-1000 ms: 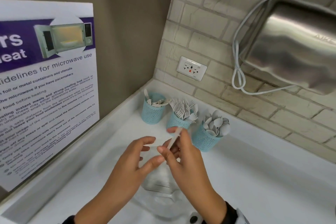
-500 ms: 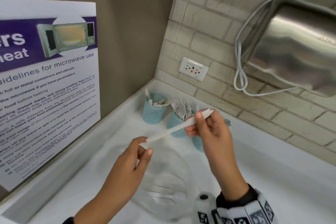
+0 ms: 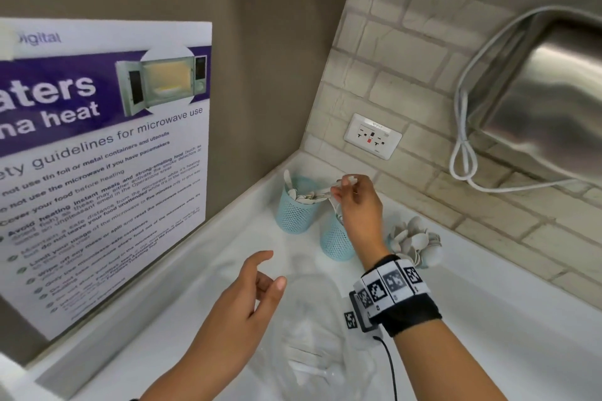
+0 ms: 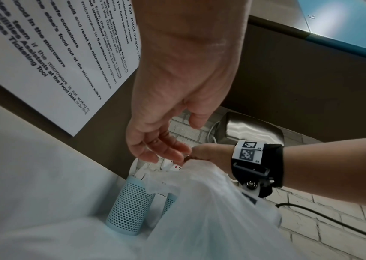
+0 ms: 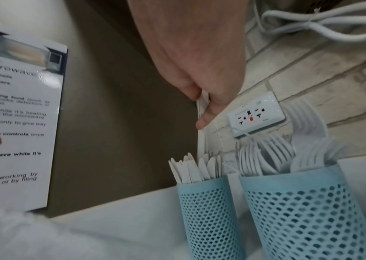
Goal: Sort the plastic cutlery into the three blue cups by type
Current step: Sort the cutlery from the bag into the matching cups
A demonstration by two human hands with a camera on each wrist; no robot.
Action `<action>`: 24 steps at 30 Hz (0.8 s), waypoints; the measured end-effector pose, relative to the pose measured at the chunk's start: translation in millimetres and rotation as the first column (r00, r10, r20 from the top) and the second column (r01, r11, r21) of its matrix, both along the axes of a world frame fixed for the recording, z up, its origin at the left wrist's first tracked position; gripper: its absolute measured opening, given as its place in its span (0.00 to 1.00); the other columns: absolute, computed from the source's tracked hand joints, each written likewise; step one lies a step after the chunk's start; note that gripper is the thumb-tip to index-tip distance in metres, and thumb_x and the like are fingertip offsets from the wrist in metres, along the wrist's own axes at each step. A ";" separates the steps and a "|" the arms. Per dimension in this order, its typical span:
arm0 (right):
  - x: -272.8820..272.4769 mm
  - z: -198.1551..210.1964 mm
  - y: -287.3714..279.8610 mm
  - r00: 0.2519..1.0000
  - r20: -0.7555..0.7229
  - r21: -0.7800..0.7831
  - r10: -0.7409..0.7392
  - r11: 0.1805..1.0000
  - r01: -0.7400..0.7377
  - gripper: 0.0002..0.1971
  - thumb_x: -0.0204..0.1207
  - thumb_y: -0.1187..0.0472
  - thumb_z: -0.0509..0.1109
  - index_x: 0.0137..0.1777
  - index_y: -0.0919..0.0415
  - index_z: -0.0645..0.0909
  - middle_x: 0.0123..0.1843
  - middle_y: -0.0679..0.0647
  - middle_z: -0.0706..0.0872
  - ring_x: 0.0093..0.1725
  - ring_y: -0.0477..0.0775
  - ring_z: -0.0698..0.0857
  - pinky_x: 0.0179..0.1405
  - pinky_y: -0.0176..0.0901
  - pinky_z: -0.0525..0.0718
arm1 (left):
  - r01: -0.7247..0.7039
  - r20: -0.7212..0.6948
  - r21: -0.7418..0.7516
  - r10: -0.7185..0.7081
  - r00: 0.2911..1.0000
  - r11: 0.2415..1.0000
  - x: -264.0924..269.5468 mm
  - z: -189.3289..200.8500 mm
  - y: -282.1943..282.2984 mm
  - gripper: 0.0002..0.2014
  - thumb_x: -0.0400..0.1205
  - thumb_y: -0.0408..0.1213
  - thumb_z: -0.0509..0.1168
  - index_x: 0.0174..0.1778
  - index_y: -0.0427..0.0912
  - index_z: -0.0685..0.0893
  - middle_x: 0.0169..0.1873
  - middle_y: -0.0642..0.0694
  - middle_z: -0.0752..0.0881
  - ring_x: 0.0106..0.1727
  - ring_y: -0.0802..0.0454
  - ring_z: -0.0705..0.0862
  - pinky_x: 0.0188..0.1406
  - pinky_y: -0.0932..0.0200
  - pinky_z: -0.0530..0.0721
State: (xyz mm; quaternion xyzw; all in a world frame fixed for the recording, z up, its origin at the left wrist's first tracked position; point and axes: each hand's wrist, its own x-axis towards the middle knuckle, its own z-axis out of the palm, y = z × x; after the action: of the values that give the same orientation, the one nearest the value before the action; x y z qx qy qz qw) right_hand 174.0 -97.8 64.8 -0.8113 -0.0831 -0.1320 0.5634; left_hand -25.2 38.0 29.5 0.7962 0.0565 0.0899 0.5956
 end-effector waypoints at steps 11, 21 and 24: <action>-34.7 23.0 -12.4 0.997 0.021 0.043 0.074 0.996 -0.075 0.10 0.81 0.65 0.63 0.51 0.49 0.81 0.47 0.46 0.88 0.51 0.49 0.89 0.57 0.44 0.85 | 0.036 0.023 0.168 -0.041 0.999 0.985 -0.6 -2.3 0.1 0.06 0.80 0.53 0.61 0.51 0.66 0.79 0.50 0.62 0.79 0.58 0.70 0.76 0.51 0.80 0.71; -128.4 -1.6 -37.5 0.835 -0.290 -0.244 0.468 0.807 -0.538 0.14 0.78 0.73 0.62 0.47 0.53 0.82 0.39 0.46 0.86 0.37 0.49 0.88 0.44 0.43 0.86 | 0.296 -0.292 0.466 -0.171 0.941 0.834 -2.4 -13.7 2.0 0.22 0.82 0.42 0.64 0.71 0.65 0.73 0.72 0.58 0.62 0.61 0.60 0.78 0.56 0.78 0.69; -144.3 -38.5 -40.8 0.785 -0.421 -0.587 0.454 0.524 -0.617 0.12 0.77 0.64 0.66 0.59 0.55 0.82 0.51 0.50 0.86 0.51 0.54 0.86 0.56 0.43 0.81 | 0.286 -0.274 0.473 -0.169 0.947 0.833 -1.4 -12.7 1.0 0.27 0.82 0.33 0.61 0.77 0.57 0.67 0.73 0.59 0.63 0.48 0.62 0.82 0.47 0.82 0.67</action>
State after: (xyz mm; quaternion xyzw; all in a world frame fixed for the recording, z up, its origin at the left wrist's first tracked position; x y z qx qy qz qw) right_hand 29.7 -138.6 26.3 -0.9040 -0.3118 0.1791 0.2315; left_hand -26.6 39.0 16.8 0.9305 0.0009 -0.0596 0.3614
